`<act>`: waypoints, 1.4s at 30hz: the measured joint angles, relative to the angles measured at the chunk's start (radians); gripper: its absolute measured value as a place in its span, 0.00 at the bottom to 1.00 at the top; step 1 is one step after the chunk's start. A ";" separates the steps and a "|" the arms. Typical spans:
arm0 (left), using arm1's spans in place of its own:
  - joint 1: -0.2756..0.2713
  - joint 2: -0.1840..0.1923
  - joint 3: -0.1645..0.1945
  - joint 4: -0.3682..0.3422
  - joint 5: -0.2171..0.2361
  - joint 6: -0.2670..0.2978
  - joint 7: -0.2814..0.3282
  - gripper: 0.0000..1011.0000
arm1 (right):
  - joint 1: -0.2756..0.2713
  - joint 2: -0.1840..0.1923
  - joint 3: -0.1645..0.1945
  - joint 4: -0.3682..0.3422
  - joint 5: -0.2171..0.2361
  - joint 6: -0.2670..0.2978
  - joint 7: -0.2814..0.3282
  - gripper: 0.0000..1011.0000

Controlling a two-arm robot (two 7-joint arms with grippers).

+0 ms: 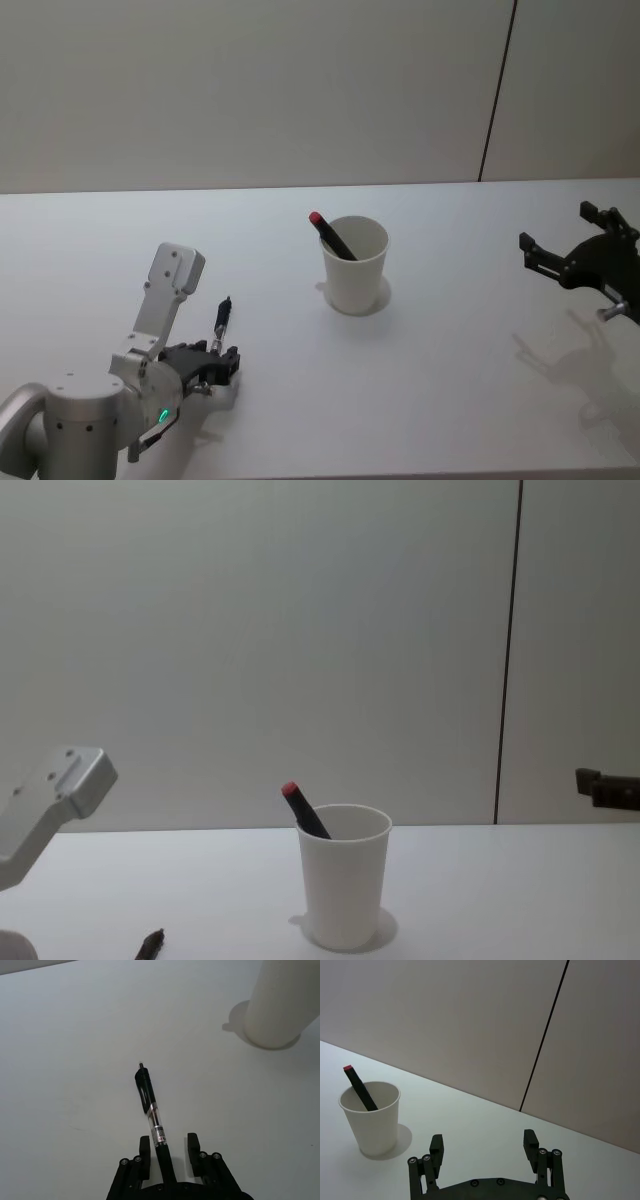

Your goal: Place the pen into the pen holder.

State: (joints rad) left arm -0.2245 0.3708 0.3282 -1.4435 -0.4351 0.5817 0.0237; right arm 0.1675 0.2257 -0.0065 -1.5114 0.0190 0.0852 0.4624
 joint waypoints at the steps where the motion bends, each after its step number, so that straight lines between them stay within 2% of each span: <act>1: 0.000 -0.001 0.000 0.001 0.000 0.000 0.000 0.48 | 0.000 0.000 0.000 0.000 0.000 0.000 0.000 0.99; 8: 0.003 -0.004 -0.001 0.004 -0.002 0.000 0.003 0.24 | 0.000 0.000 0.000 0.000 0.000 0.000 0.000 0.99; 9: 0.004 -0.004 -0.001 0.004 -0.002 0.000 0.003 0.24 | 0.000 0.000 0.000 0.000 0.000 0.000 0.000 0.99; 10: 0.005 -0.005 -0.001 0.004 -0.003 0.000 0.004 0.18 | 0.000 0.000 0.000 0.000 0.000 0.000 0.000 0.99; 13: 0.007 -0.005 -0.002 0.004 -0.004 -0.002 0.007 0.13 | 0.000 0.000 0.000 0.000 0.000 0.000 0.000 0.99; 31: 0.020 -0.008 -0.007 -0.008 -0.008 -0.008 0.023 0.11 | 0.000 0.000 0.000 0.000 0.000 0.000 0.000 0.99; 42: 0.033 0.003 -0.013 -0.050 0.017 -0.037 0.028 0.11 | 0.000 0.000 0.000 0.000 0.000 0.000 0.000 0.99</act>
State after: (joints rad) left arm -0.1914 0.3739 0.3150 -1.4933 -0.4176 0.5451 0.0514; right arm 0.1675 0.2257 -0.0065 -1.5114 0.0189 0.0852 0.4624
